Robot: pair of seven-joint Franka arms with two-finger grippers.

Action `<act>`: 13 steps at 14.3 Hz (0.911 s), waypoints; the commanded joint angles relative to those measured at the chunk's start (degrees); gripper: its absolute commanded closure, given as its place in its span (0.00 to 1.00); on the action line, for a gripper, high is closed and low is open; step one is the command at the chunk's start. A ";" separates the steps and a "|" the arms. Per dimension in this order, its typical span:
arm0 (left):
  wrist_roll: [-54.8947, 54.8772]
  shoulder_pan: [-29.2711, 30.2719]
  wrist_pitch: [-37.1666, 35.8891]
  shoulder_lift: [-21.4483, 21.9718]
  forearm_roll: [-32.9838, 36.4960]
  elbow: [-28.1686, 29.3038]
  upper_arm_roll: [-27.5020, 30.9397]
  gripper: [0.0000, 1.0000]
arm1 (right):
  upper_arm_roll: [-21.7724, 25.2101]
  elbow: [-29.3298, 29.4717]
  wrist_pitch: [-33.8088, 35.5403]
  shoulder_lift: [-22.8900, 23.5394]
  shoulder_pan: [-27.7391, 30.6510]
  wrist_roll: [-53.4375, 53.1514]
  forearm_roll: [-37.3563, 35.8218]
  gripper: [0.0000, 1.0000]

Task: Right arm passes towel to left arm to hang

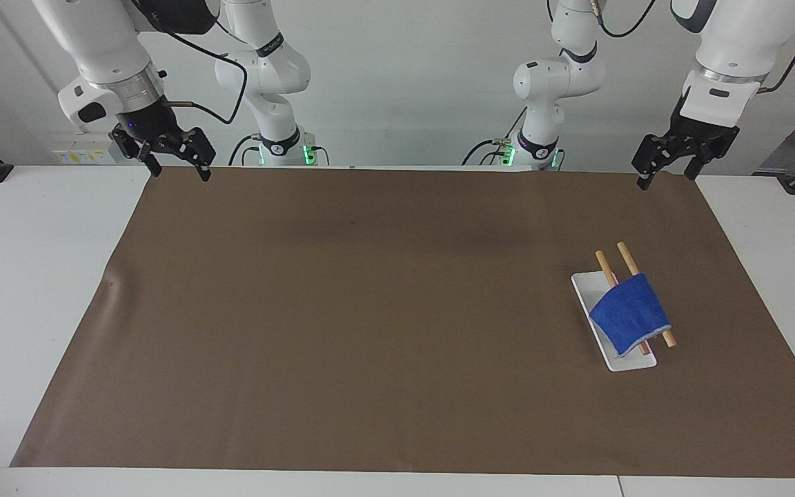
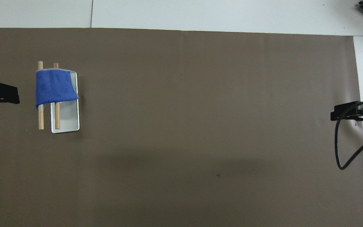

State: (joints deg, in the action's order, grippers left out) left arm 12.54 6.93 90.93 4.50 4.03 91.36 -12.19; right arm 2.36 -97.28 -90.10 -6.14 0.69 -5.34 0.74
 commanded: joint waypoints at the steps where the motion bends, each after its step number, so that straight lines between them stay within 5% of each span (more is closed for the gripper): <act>1: -0.50 -1.31 0.65 1.12 1.06 1.62 1.65 0.04 | 0.27 -1.25 -0.17 -1.25 0.28 1.21 0.49 0.00; 13: -0.50 -2.35 7.33 1.91 0.54 4.01 1.73 0.00 | 0.27 -1.25 -0.08 -1.33 0.28 1.21 0.93 0.00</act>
State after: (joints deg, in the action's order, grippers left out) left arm 12.47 6.07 96.98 4.63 4.04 93.20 -11.03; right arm 2.36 -97.28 -90.10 -6.16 0.69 -5.34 0.77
